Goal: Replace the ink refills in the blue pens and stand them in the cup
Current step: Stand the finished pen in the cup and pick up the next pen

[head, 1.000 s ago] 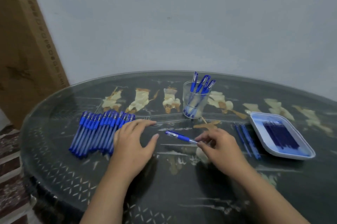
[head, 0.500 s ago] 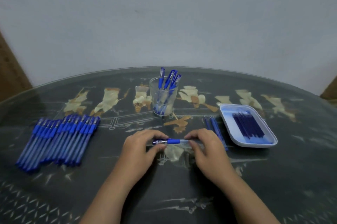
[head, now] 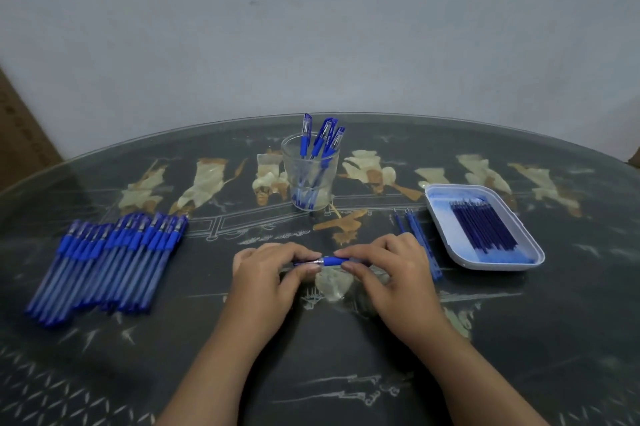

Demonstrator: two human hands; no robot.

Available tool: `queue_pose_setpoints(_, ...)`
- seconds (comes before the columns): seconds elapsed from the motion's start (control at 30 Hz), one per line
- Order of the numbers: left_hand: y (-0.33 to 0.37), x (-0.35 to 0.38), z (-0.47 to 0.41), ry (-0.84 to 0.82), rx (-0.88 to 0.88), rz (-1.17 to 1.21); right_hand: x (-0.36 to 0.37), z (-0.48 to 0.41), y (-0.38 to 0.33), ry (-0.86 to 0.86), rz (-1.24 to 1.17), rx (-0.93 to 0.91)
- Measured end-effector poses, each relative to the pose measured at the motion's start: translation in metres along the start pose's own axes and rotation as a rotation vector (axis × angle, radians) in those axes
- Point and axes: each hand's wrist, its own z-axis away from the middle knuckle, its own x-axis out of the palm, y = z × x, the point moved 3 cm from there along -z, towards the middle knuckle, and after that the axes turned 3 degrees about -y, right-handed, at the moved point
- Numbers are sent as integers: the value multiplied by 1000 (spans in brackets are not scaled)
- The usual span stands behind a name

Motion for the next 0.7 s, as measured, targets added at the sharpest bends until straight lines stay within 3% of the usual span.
queue_pose_setpoints(0.23, 8, -2, 3, -8, -64, -106, -5, 1, -5, 75, -26, -40)
queue_pose_setpoints(0.7, 17, -4, 2, -29, -150, -7, -7, 3, -11, 141, 114, -143)
